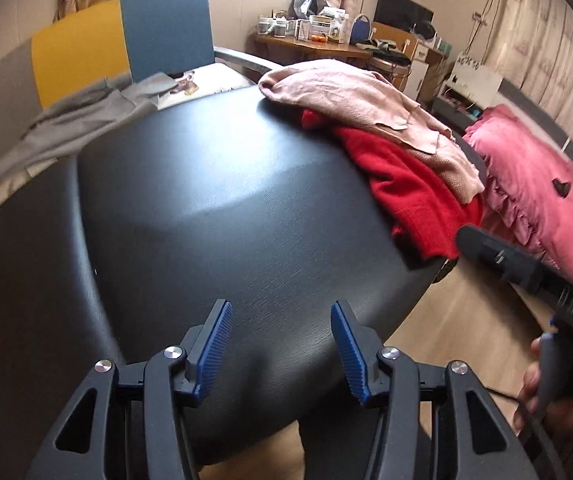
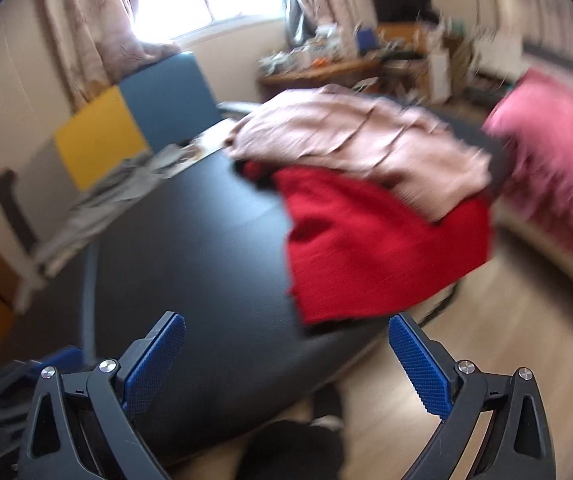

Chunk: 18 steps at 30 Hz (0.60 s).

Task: Fold clothes
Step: 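Move both tools toward the pink sweater on the bench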

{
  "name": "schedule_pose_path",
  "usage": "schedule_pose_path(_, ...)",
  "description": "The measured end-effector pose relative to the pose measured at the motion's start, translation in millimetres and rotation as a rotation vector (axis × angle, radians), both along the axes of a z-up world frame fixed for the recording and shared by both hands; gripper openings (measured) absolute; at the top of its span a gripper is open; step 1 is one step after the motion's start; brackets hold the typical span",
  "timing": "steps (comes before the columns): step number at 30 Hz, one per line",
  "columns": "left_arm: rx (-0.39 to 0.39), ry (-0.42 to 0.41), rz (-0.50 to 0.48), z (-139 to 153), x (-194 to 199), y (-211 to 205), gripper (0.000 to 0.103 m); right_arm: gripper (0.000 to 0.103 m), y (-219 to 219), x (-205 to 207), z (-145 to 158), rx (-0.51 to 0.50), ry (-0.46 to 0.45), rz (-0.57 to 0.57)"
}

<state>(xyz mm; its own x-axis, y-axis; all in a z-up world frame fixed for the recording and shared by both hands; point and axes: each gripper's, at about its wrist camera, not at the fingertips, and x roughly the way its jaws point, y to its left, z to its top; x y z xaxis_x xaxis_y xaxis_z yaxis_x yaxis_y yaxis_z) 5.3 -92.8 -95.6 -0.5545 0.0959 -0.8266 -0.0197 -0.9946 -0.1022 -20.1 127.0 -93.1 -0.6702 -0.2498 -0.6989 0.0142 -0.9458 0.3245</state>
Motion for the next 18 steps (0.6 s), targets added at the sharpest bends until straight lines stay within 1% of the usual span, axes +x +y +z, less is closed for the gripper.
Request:
schedule_pose_path(1,0.011,-0.010,0.018,-5,1,-12,0.052,0.097,3,-2,-4,-0.056,-0.013,0.015)
schedule_pose_path(2,0.023,-0.020,0.035,-10,2,-23,0.052,0.090,6,-4,-9,-0.111,-0.028,0.030)
schedule_pose_path(3,0.034,-0.029,0.053,-15,2,-35,0.052,0.089,8,-8,-13,-0.168,-0.050,0.043)
schedule_pose_path(6,0.068,-0.059,0.106,-30,5,-69,0.052,0.089,14,-24,-22,-0.358,-0.097,0.102)
schedule_pose_path(8,0.091,-0.079,0.142,-40,6,-92,0.052,0.089,17,-40,-18,-0.388,-0.106,0.117)
schedule_pose_path(9,0.100,-0.088,0.160,-45,7,-104,0.052,0.089,17,-49,-12,-0.362,-0.092,0.125)
schedule_pose_path(11,0.072,-0.097,0.216,-52,8,-121,0.052,0.090,16,-71,4,-0.282,-0.064,0.122)
schedule_pose_path(14,-0.008,-0.103,0.273,-57,9,-139,0.052,0.092,14,-96,30,-0.111,0.009,0.065)
schedule_pose_path(15,-0.032,-0.103,0.285,-58,8,-144,0.052,0.094,13,-103,39,-0.049,0.041,0.054)
schedule_pose_path(16,-0.036,-0.108,0.292,-59,7,-148,0.052,0.097,11,-110,48,0.002,0.079,0.056)
schedule_pose_path(17,-0.040,-0.113,0.298,-59,5,-152,0.052,0.103,9,-119,56,0.046,0.108,0.063)
schedule_pose_path(18,-0.044,-0.119,0.304,-60,4,-157,0.052,0.103,9,-133,61,0.067,0.113,0.068)
